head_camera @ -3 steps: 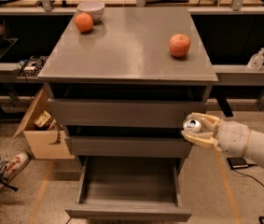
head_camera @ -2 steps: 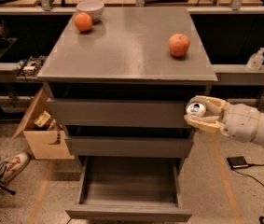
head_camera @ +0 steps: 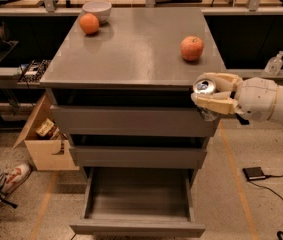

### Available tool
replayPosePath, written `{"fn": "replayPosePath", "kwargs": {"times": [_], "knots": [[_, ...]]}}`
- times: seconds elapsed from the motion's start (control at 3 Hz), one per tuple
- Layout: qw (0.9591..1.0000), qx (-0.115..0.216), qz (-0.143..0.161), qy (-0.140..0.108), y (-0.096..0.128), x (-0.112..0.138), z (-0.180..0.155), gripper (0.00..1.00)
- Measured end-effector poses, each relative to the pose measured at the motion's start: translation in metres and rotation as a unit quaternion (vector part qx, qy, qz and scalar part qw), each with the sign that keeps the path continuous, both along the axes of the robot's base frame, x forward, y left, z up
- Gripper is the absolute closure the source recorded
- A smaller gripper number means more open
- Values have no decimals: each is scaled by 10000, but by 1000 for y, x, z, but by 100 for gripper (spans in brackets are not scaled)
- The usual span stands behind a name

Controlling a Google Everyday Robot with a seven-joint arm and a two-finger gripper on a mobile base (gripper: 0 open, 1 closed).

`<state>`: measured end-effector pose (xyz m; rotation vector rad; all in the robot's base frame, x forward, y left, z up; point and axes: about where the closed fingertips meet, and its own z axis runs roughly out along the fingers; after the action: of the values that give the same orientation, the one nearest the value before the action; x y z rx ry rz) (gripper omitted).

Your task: Pick redbull can from bottom drawer and place on counter

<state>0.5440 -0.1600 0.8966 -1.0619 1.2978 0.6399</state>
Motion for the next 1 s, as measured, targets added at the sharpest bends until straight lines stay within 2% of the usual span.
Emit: {"fn": "replayPosePath", "kwargs": {"times": [0.33, 1.0], "knots": [[9998, 121, -40, 143, 6, 10, 13, 100], [9973, 262, -257, 636, 20, 48, 47, 100]]}}
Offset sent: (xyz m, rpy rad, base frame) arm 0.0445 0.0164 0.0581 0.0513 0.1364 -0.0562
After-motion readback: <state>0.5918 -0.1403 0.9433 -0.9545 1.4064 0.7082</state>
